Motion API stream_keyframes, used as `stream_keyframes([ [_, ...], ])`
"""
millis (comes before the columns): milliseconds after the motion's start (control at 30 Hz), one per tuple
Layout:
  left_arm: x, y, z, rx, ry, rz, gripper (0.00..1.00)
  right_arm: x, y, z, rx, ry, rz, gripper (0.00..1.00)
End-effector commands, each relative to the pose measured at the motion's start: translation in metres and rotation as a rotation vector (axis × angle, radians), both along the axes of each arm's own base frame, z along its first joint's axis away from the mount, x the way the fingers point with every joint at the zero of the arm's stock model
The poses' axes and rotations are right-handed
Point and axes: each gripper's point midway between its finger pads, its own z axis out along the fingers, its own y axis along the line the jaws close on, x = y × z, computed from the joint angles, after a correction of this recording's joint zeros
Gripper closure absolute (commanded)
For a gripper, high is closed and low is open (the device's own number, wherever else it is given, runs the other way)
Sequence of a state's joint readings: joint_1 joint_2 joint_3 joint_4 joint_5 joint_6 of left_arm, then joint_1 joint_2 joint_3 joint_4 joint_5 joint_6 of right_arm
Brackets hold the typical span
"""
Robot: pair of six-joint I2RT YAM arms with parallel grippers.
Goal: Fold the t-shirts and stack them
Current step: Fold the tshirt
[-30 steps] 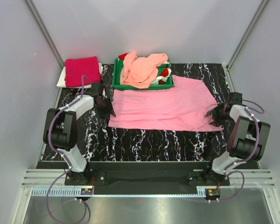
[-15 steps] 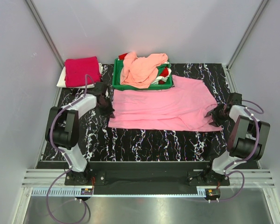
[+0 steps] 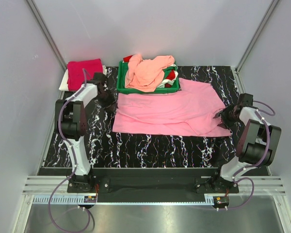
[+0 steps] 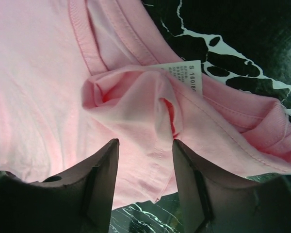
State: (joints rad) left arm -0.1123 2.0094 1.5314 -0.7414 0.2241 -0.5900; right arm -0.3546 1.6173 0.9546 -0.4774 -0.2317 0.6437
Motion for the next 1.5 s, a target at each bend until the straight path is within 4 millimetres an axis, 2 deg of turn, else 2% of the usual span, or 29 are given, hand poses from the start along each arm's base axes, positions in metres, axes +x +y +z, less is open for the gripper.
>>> stream_keyframes([
  [0,-0.002,0.003,0.019,-0.054,0.004,0.05,0.62,0.012,0.0,0.027,0.004,-0.067,0.027,0.44],
  [33,-0.007,0.007,0.019,-0.03,-0.001,0.057,0.61,0.01,0.0,0.029,0.0,-0.061,0.029,0.44],
  [67,-0.008,0.013,0.035,-0.002,-0.055,0.063,0.61,0.01,-0.001,0.035,-0.014,-0.076,0.033,0.44],
  [100,-0.008,0.014,0.042,0.009,-0.093,0.06,0.61,0.008,-0.003,0.037,-0.028,-0.075,0.033,0.43],
  [167,-0.024,0.017,0.043,0.052,-0.098,0.051,0.61,0.0,-0.003,0.037,-0.045,-0.06,0.033,0.43],
  [200,-0.03,0.019,0.053,0.088,-0.138,0.046,0.61,-0.003,-0.005,0.039,-0.061,-0.062,0.026,0.43],
  [233,-0.036,0.019,0.055,0.102,-0.15,0.043,0.61,-0.008,-0.004,0.036,-0.063,-0.052,0.022,0.42],
  [267,-0.052,0.02,0.043,0.119,-0.121,0.036,0.6,-0.01,-0.004,0.034,-0.062,-0.052,0.02,0.42],
  [300,-0.055,0.013,0.052,0.114,-0.169,0.025,0.6,-0.011,-0.003,0.034,-0.06,-0.057,0.02,0.42],
  [333,-0.061,0.008,0.051,0.109,-0.177,0.014,0.57,-0.013,-0.001,0.03,-0.054,-0.053,0.022,0.42],
  [367,-0.073,0.004,0.041,0.11,-0.158,0.002,0.56,-0.014,0.0,0.028,-0.05,-0.049,0.024,0.42],
  [400,-0.076,-0.007,0.044,0.095,-0.184,-0.015,0.56,-0.014,0.001,0.022,-0.039,-0.036,0.023,0.42],
  [467,-0.084,-0.02,0.034,0.068,-0.174,-0.049,0.56,-0.014,0.001,0.016,-0.032,-0.028,0.023,0.43],
  [700,-0.1,-0.048,0.005,0.045,-0.131,-0.115,0.59,-0.016,-0.004,0.0,-0.053,0.005,0.009,0.43],
  [1000,-0.111,-0.05,-0.005,0.048,-0.116,-0.131,0.61,-0.006,-0.005,-0.02,-0.031,0.017,0.006,0.47],
  [1067,-0.114,-0.049,-0.007,0.046,-0.114,-0.129,0.61,-0.003,-0.005,-0.022,-0.023,0.018,0.004,0.53],
  [1133,-0.115,-0.048,-0.009,0.047,-0.109,-0.129,0.62,0.0,-0.006,-0.021,-0.022,0.014,0.003,0.59],
  [1233,-0.118,-0.048,-0.01,0.051,-0.106,-0.131,0.62,0.002,-0.005,-0.017,-0.023,0.004,0.007,0.64],
  [1467,-0.12,-0.05,-0.012,0.051,-0.102,-0.133,0.64,0.0,-0.004,-0.008,-0.028,-0.014,0.006,0.64],
])
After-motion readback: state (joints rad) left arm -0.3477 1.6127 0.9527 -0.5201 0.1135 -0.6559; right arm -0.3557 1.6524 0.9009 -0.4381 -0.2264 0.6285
